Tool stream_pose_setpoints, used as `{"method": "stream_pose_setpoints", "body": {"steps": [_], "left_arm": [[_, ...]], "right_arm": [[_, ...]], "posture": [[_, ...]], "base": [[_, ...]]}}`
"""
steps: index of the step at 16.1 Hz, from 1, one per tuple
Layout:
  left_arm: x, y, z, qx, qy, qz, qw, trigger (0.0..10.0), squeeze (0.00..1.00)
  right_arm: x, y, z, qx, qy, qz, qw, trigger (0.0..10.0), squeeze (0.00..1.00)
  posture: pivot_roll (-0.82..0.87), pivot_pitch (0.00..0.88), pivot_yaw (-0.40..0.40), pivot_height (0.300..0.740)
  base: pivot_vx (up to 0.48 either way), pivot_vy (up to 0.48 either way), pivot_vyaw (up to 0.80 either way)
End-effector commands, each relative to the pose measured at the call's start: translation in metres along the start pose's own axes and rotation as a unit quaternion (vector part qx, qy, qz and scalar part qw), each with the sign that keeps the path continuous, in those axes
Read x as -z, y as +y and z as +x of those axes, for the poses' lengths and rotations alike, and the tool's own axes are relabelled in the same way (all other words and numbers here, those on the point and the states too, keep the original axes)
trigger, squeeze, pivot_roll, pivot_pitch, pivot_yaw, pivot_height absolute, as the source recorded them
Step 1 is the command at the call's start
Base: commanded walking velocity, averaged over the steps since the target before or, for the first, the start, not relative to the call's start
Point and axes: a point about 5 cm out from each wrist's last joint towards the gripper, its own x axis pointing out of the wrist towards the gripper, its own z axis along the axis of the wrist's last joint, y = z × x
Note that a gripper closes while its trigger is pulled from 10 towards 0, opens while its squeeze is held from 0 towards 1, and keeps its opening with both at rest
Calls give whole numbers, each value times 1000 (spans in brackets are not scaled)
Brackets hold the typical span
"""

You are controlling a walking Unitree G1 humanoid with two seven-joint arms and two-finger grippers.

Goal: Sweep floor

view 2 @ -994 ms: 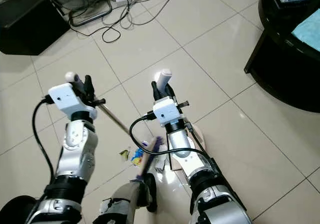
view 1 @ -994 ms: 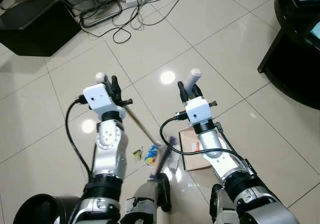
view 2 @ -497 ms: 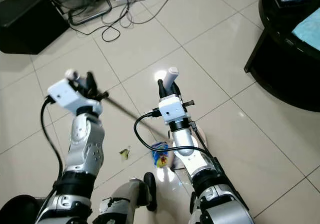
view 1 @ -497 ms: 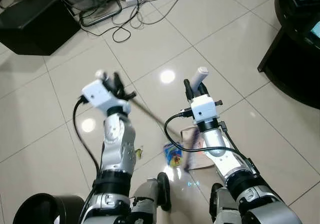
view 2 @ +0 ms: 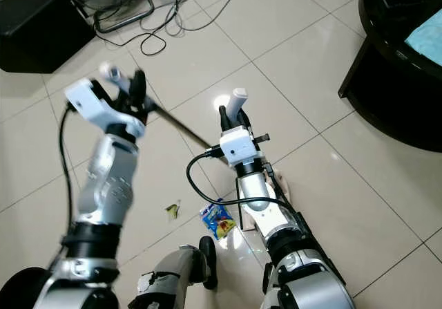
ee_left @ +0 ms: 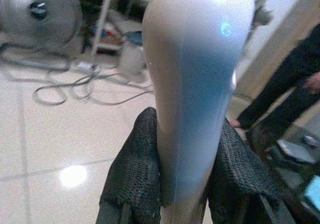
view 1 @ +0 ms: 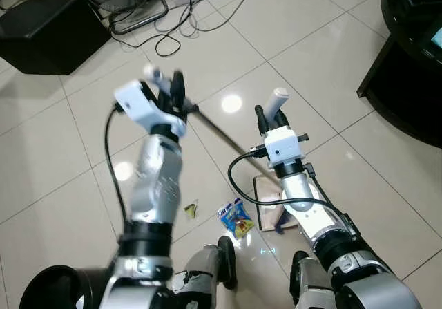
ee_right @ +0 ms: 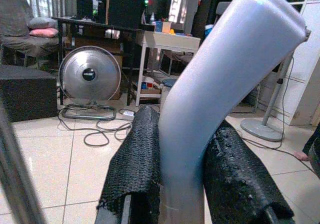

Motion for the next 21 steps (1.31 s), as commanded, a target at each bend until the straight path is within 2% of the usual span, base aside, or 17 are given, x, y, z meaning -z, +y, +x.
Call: {"method": "stream_pose_setpoints", "body": {"steps": [1,3,5,7,8,9,11,13,14,16,19,21], "left_arm": [[-17,-8,5,34,-32,-24,999,10000,0],[-37,-3,15,50,-59,23,997,10000,0],[-43,1,18,67,-68,70,993,10000,0],[-35,3,15,85,-54,100,990,10000,0],[-25,5,12,97,-43,130,986,10000,0],[-23,5,11,99,-40,138,985,10000,0],[-2,10,0,94,-18,181,979,10000,0],[17,14,-11,73,2,176,982,10000,0],[19,15,-13,70,3,172,983,10000,0],[29,9,-18,50,9,141,989,10000,0],[32,-1,-21,42,2,96,994,10000,0],[27,-9,-18,45,-6,69,997,10000,0]], "right_arm": [[5,5,-4,-5,18,6,1000,10000,0],[6,3,-5,-1,20,5,1000,10000,0],[7,4,-8,0,21,6,1000,10000,0],[7,5,-10,1,21,8,1000,10000,0],[7,6,-11,2,21,9,1000,10000,0],[7,6,-11,2,21,10,1000,10000,0],[7,8,-13,0,23,11,1000,10000,0],[7,9,-13,-1,24,12,1000,10000,0],[7,9,-13,-1,23,12,1000,10000,0],[8,7,-11,-3,25,9,1000,10000,0],[8,3,-9,1,26,6,1000,10000,0],[9,2,-9,2,27,5,1000,10000,0]], "posture": [[211,302,207,740],[211,302,210,740],[206,297,212,740],[199,307,213,740],[198,309,214,740],[198,310,214,740],[195,311,215,740],[185,317,212,740],[185,317,212,740],[181,314,208,740],[177,307,206,740],[174,292,203,740]], "base": [[0,0,0],[0,0,0],[0,0,0],[0,0,0],[0,0,0],[0,0,0],[0,0,0],[0,0,0],[0,0,0],[0,0,0],[0,0,0],[0,0,0]]}}
